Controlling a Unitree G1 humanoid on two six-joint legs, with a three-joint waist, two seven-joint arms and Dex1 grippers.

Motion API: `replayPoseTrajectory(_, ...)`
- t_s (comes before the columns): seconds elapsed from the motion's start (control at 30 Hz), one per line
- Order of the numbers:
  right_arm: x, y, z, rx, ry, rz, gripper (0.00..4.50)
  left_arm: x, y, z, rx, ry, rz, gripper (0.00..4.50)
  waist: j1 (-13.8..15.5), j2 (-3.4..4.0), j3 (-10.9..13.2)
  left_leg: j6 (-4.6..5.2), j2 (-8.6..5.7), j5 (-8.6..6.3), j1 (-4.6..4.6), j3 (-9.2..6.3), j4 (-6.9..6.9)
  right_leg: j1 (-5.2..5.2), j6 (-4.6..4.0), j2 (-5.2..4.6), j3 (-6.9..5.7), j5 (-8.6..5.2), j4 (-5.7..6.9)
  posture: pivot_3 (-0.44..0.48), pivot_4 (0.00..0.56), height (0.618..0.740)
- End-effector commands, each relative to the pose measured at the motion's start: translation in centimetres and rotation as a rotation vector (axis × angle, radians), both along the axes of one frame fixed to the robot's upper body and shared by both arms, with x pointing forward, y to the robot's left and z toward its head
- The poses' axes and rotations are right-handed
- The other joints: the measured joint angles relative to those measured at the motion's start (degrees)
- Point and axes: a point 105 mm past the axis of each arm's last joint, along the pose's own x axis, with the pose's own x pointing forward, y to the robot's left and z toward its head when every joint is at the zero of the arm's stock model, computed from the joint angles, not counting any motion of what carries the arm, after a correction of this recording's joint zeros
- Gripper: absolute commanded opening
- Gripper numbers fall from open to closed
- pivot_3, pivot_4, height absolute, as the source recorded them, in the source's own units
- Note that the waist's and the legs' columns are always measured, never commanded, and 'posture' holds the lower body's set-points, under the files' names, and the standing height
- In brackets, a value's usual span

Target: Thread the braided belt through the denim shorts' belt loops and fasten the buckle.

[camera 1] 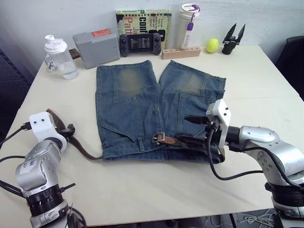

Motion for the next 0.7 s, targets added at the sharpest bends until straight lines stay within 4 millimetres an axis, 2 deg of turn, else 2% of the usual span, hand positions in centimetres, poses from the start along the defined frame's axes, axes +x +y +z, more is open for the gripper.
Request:
replayPoseTrajectory(0.03, 0.0, 0.2, 0.9, -0.002, -0.048, 0.021, 4.5, -0.3, 0.0, -0.4, -0.04, 0.007, 0.005, 1.99, 0.0, 0.0, 0.0, 0.0, 0.0, 0.0, 0.01, 0.0, -0.01, 0.0, 0.0, 0.0, 0.0, 0.0, 0.01, 0.0, 0.15, 0.726)
replayPoseTrajectory(0.13, 0.0, 0.2, 0.9, -0.004, -0.053, 0.018, 4.5, -0.4, -0.3, -0.8, -0.067, 0.015, -0.001, 0.72, 0.1, 0.0, 0.0, 0.0, -0.02, 0.0, 0.01, 0.01, 0.0, 0.0, 0.0, -0.01, 0.0, 0.0, 0.01, 0.0, 0.15, 0.726)
replayPoseTrajectory(0.2, 0.1, 0.2, 0.9, -0.006, -0.055, 0.015, 4.5, -0.2, -0.6, -0.9, -0.061, 0.017, -0.02, 0.04, 0.2, 0.01, 0.0, 0.0, -0.02, 0.0, 0.01, 0.01, 0.01, 0.02, 0.0, -0.03, 0.0, 0.0, 0.01, 0.0, 0.15, 0.726)
replayPoseTrajectory(0.27, 0.2, 0.1, 1.0, -0.007, -0.056, 0.011, 4.5, 0.2, -1.0, -0.1, -0.055, -0.034, -0.032, 0.04, 0.2, 0.01, 0.0, 0.0, -0.02, 0.0, 0.01, 0.01, 0.01, 0.02, 0.0, -0.03, -0.01, 0.0, 0.01, 0.0, 0.15, 0.726)
replayPoseTrajectory(0.4, 0.3, -0.3, 1.1, -0.015, -0.066, -0.006, 4.5, 1.6, -2.9, 4.5, 0.095, -0.254, -0.151, 0.04, 0.2, -0.04, 0.0, 0.0, -0.02, 0.0, -0.04, 0.02, 0.06, 0.02, 0.0, -0.03, -0.05, 0.0, 0.01, 0.0, 0.15, 0.726)
replayPoseTrajectory(0.47, 0.5, -0.5, 1.3, -0.019, -0.083, -0.02, 4.5, 1.9, -4.6, 6.7, 0.306, -0.325, -0.274, 0.04, 0.0, -0.07, 0.0, 0.0, -0.02, 0.0, -0.05, 0.02, 0.05, 0.02, 0.0, -0.02, -0.05, 0.0, 0.0, 0.0, 0.15, 0.726)
replayPoseTrajectory(0.5, 0.6, -0.5, 1.4, -0.02, -0.092, -0.024, 4.5, 1.9, -5.8, 7.4, 0.413, -0.351, -0.356, 0.04, -0.1, -0.07, 0.0, -0.01, 0.0, 0.0, -0.06, 0.04, 0.03, -0.01, 0.0, 0.0, -0.05, 0.0, -0.01, 0.0, 0.15, 0.726)
replayPoseTrajectory(0.57, 0.8, -0.3, 2.1, -0.035, -0.151, -0.033, 4.5, 1.5, -9.7, 8.8, 0.692, -0.416, -0.578, 0.04, -0.3, -0.06, 0.0, -0.03, 0.0, -0.01, -0.04, 0.09, -0.04, -0.06, -0.04, 0.02, -0.04, -0.02, -0.01, 0.0, 0.15, 0.726)
replayPoseTrajectory(0.63, 1.2, 0.0, 2.8, -0.072, -0.24, -0.045, 4.5, 0.7, -12.7, 8.6, 0.903, -0.444, -0.781, 0.04, -0.5, -0.02, 0.1, -0.04, 0.0, -0.02, -0.02, 0.19, -0.08, -0.11, -0.06, 0.03, -0.02, -0.03, 0.0, 0.0, 0.15, 0.726)
replayPoseTrajectory(0.7, 1.5, 0.7, 3.1, -0.165, -0.367, -0.036, 4.5, 0.0, -14.4, 8.0, 1.008, -0.456, -0.916, 0.04, -0.8, 0.01, 0.1, -0.05, 0.01, -0.02, 0.0, 0.22, -0.08, -0.11, -0.07, 0.02, 0.01, -0.04, 0.0, 0.0, 0.15, 0.726)
